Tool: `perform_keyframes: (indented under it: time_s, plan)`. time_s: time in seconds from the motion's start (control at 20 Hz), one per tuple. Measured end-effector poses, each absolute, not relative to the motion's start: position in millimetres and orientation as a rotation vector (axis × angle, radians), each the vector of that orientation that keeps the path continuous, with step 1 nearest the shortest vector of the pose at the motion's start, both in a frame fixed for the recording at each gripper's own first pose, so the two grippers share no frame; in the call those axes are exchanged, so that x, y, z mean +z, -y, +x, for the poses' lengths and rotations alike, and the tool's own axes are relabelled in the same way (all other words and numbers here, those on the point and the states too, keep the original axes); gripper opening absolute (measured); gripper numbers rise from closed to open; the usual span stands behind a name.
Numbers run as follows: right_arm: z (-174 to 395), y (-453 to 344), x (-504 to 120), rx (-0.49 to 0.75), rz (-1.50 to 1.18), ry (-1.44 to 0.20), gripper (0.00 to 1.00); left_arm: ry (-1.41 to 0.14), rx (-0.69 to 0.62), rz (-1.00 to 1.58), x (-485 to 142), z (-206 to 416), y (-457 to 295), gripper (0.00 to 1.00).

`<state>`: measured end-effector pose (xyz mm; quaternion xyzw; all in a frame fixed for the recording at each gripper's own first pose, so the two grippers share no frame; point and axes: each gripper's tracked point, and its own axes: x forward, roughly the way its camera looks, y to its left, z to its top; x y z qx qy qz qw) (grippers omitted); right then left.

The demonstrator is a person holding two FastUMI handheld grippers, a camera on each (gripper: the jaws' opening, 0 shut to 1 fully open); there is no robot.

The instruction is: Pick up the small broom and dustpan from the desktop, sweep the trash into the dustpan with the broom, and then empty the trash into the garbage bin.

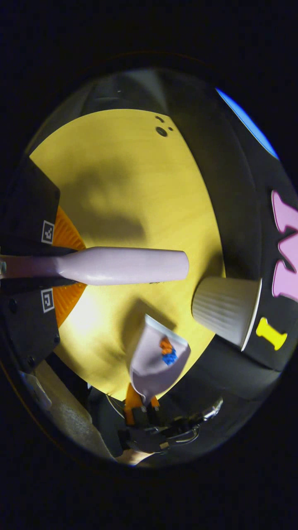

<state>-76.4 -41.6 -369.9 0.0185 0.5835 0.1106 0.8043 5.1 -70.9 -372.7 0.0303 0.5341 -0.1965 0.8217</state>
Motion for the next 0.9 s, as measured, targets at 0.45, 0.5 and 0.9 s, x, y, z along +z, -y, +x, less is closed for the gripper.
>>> perform_keyframes:
  time_s: [0.45,0.5,0.9]
  plan:
    - [5,155,-212,-0.028,0.106,-1.119,0.36,-1.224,-0.413,0.023,-425,-38,38,0.25]
    - [17,165,-206,-0.043,0.116,-1.123,0.36,-1.229,-0.42,0.017,-427,-42,39,0.25]
    - [105,226,-214,-0.124,-0.109,-1.194,0.36,-1.199,-0.462,0.05,-422,-43,45,0.24]
